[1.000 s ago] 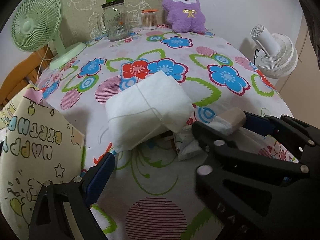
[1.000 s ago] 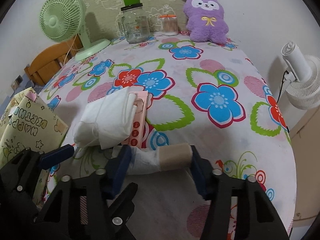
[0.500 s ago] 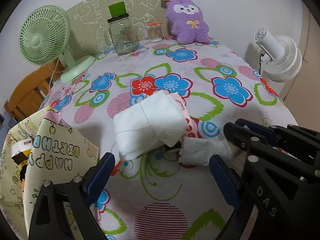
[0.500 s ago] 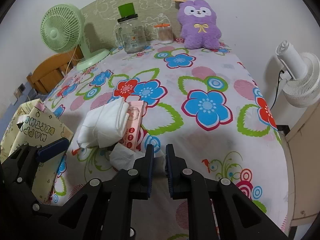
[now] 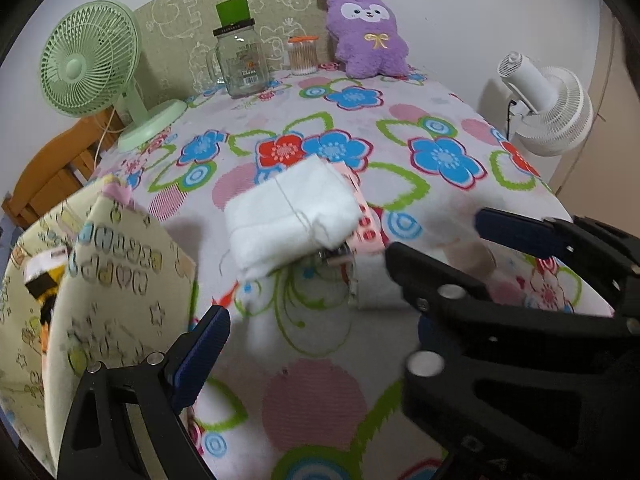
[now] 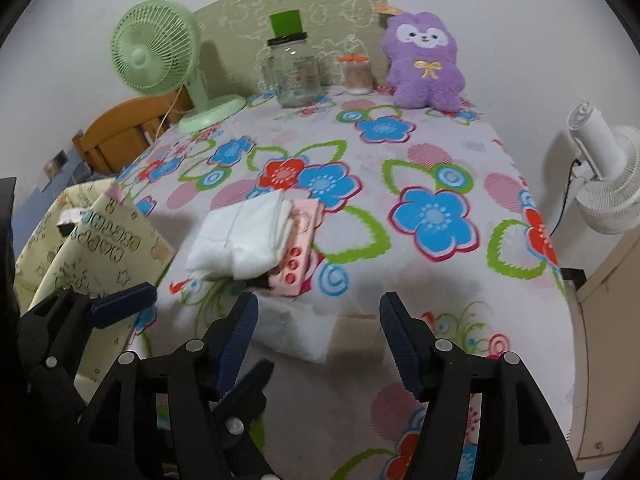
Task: Organize soft objects
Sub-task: 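Close the right tool on the white plastic roll and lift it, then grasp the folded white cloth bundle with the left tool while the right tool holds the roll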
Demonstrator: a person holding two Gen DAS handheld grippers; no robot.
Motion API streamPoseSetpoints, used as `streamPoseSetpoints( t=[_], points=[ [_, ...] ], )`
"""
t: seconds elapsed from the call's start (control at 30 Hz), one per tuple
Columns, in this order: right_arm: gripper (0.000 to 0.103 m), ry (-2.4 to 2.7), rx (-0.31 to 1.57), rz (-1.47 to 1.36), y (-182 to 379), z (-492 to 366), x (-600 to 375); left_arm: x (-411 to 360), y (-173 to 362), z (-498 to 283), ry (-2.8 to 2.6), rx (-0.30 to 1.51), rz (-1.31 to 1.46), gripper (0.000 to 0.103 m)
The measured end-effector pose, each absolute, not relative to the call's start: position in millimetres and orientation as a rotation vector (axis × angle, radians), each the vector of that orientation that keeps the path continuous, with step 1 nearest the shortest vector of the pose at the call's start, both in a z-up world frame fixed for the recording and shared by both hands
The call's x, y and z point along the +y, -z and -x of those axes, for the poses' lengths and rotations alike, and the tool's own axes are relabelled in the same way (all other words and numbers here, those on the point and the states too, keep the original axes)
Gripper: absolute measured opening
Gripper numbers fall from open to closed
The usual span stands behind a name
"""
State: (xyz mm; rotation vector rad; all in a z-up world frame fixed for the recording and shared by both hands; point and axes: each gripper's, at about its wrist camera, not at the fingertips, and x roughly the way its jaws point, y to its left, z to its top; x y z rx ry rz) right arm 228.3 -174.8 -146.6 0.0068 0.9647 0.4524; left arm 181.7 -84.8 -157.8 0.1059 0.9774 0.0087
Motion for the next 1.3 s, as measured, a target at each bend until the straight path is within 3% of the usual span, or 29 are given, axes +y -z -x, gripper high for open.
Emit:
streamPoseSetpoints(
  t=[0.33, 0.37, 0.4, 0.5, 0.6, 1.3],
  points=[
    [0.066, -0.497, 1.018, 0.041, 162.3, -220.0, -158.9, -81.7, 165.3, -169.0, 0.005, 1.008, -0.089, 0.096],
    [0.055, -0.491, 1.021, 0.046, 163.7, -220.5, -158.5, -81.8, 166.2, -169.3, 0.003, 1.009, -0.09, 0.096],
    [0.034, -0.482, 1.023, 0.055, 165.5, -221.1, -158.3, -82.1, 167.2, -170.1, 0.002, 1.013, -0.091, 0.096],
    [0.019, -0.491, 1.026, 0.063, 166.9, -221.7, -160.5, -83.3, 168.4, -171.5, 0.001, 1.008, -0.095, 0.096],
    [0.012, -0.479, 1.012, 0.066, 164.6, -221.7, -163.7, -84.8, 169.5, -174.6, -0.003, 1.008, -0.102, 0.096],
    [0.008, -0.396, 0.928, -0.034, 134.6, -252.8, -189.9, -83.5, 150.5, -227.0, -0.116, 0.916, -0.095, 0.095]
  ],
)
